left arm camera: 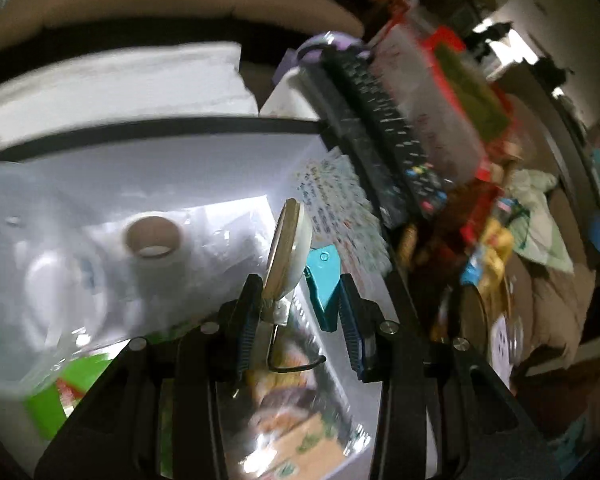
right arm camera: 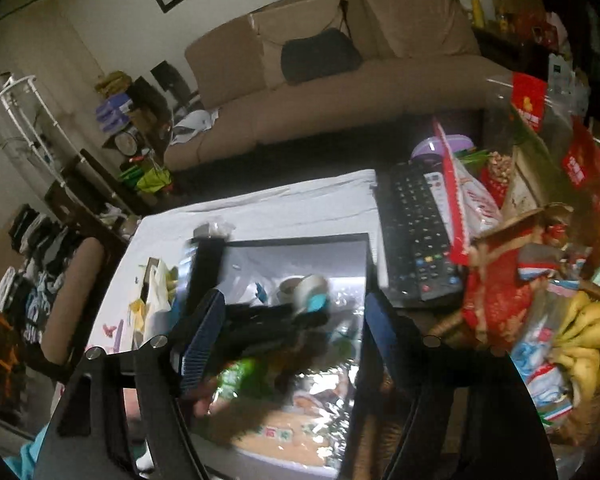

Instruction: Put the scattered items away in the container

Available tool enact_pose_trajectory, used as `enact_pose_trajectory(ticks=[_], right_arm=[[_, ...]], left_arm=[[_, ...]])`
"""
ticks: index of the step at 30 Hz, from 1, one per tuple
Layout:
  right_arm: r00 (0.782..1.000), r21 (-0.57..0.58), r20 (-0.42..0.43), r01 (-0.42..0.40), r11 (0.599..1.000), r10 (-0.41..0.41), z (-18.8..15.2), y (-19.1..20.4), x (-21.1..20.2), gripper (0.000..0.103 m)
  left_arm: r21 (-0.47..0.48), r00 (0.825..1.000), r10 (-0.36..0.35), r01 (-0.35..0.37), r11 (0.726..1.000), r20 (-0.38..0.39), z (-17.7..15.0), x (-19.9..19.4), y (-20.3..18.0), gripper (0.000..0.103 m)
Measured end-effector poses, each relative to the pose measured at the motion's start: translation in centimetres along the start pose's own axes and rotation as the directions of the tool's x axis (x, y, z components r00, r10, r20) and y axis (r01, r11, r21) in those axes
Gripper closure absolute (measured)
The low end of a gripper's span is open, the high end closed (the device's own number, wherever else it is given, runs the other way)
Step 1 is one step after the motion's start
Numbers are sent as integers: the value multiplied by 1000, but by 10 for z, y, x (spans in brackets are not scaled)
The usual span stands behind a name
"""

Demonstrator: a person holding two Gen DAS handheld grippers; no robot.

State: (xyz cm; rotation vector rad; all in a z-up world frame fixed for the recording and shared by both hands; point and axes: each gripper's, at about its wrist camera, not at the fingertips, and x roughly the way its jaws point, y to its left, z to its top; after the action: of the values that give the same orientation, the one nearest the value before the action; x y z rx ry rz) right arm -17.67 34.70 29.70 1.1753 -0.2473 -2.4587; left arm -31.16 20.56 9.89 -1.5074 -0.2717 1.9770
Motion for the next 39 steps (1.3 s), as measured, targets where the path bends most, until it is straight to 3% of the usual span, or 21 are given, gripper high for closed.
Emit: enact_pose_trajectory(ticks=[4, 7, 14, 19, 23, 25, 27, 31, 34, 39], right_arm=[[1000, -25, -6, -11, 1000, 11, -10, -3, 0, 27], [1000, -46, -14, -14, 999, 13, -15, -2, 3, 27], [999, -57, -18, -42, 997, 41, -29, 10, 0, 28], [996, -61, -25, -81, 995, 80, -47, 35, -12, 27], [991, -94, -34, -135, 986, 132, -70, 69, -24, 27], [988, -144, -28, -153, 978, 150, -88, 94, -28, 25], [987, -195, -26, -161, 967, 159, -110, 122, -28, 19], [970, -229, -85, -243, 942, 230, -158, 176, -17, 17], [959, -247, -112, -279, 928, 259, -187, 209, -8, 16], [969, -315, -103, -245, 917, 223, -230, 252, 11, 15]], left_arm=[[-71, 999, -30, 28, 997, -20, 15, 30, 6, 65], [-110, 999, 44, -47, 993, -28, 18, 38, 10, 49], [-3, 989, 134, -134, 991, 68, -8, -41, -12, 43], [85, 972, 110, -130, 988, 205, -69, -143, -33, 24], [94, 937, 104, -143, 985, 334, -130, -212, -31, 0], [58, 918, 116, -148, 987, 379, -168, -238, -19, 0], [9, 911, 134, -150, 989, 390, -198, -250, -4, 0], [-114, 931, 129, -95, 989, 341, -262, -255, 47, 0], [-183, 923, 189, -133, 974, 337, -302, -262, 81, 0], [-278, 896, 294, -205, 938, 333, -350, -284, 134, 0]])
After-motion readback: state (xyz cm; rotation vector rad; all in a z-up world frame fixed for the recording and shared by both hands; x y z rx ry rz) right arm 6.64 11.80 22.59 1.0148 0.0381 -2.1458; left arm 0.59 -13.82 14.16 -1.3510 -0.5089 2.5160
